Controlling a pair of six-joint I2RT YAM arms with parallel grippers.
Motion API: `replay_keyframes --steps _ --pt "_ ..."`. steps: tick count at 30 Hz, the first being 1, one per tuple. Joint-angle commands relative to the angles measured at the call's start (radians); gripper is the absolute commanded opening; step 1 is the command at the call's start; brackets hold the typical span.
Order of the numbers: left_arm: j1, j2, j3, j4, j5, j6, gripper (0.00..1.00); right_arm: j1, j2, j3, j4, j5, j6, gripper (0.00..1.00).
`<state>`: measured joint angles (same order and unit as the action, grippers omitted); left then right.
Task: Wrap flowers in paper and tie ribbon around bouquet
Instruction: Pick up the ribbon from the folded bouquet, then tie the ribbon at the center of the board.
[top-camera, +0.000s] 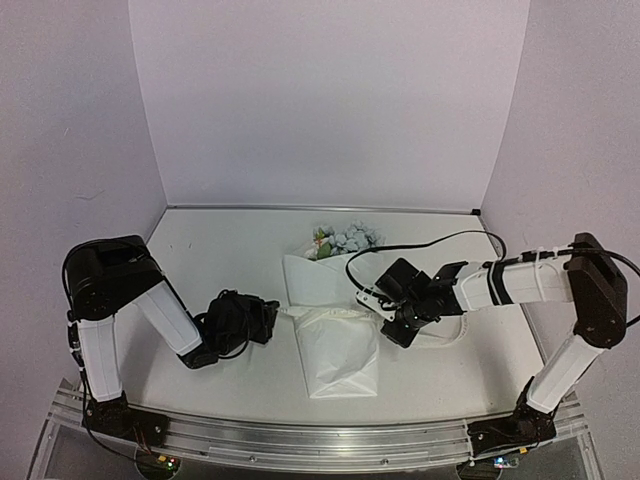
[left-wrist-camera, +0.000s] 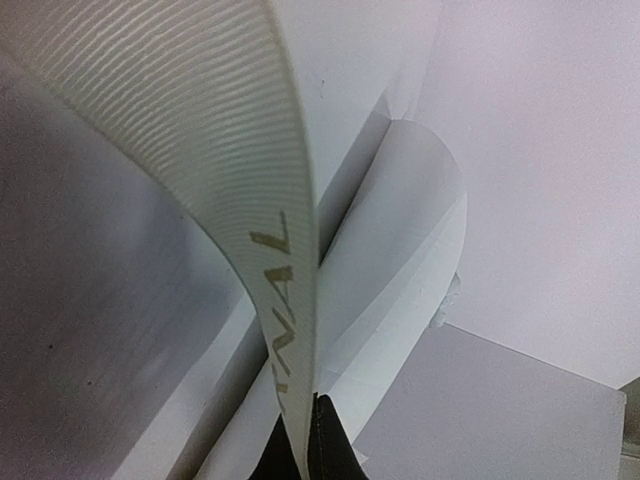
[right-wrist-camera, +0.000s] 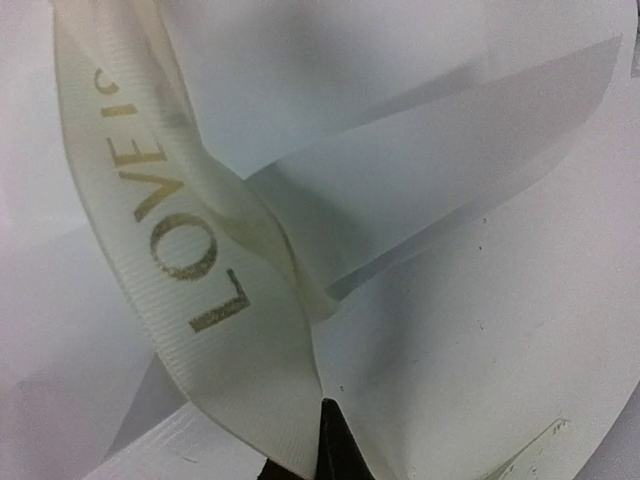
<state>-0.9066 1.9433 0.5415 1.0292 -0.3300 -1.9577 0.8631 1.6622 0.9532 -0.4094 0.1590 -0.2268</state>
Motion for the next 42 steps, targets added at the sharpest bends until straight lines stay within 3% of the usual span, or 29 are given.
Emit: replay_keyframes --steps 1,6,10,14,20,27,32,42 --pt "0.007 -0.056 -0.004 -0.035 0.055 0.070 0.00 -0.011 -0.030 0.038 -0.038 0.098 0.016 0.00" --pt "0.015 -0.095 0.050 -0.232 0.162 0.143 0.00 -0.041 0.005 0.099 -0.077 0.156 0.112 0.00" --pt "0.033 -0.139 0.067 -0.385 0.214 0.198 0.00 -0.061 0.083 0.220 -0.203 0.212 0.245 0.00" --pt "0.131 -0.205 -0.005 -0.439 0.308 0.263 0.00 -0.107 0.117 0.253 -0.300 0.259 0.382 0.00" --pt "0.467 -0.397 -0.198 -0.538 0.473 0.458 0.00 -0.226 -0.014 0.086 -0.298 0.261 0.618 0.00" --pt "0.823 -0.554 -0.238 -0.697 0.628 0.649 0.00 -0.293 -0.224 -0.158 -0.187 0.230 0.844 0.00" --pt "0.954 -0.549 -0.230 -0.717 0.702 0.694 0.00 -0.307 -0.303 -0.234 -0.172 0.213 0.908 0.00" --pt "1.055 -0.533 -0.273 -0.723 0.763 0.702 0.00 -0.364 -0.434 -0.357 -0.185 0.149 0.994 0.00"
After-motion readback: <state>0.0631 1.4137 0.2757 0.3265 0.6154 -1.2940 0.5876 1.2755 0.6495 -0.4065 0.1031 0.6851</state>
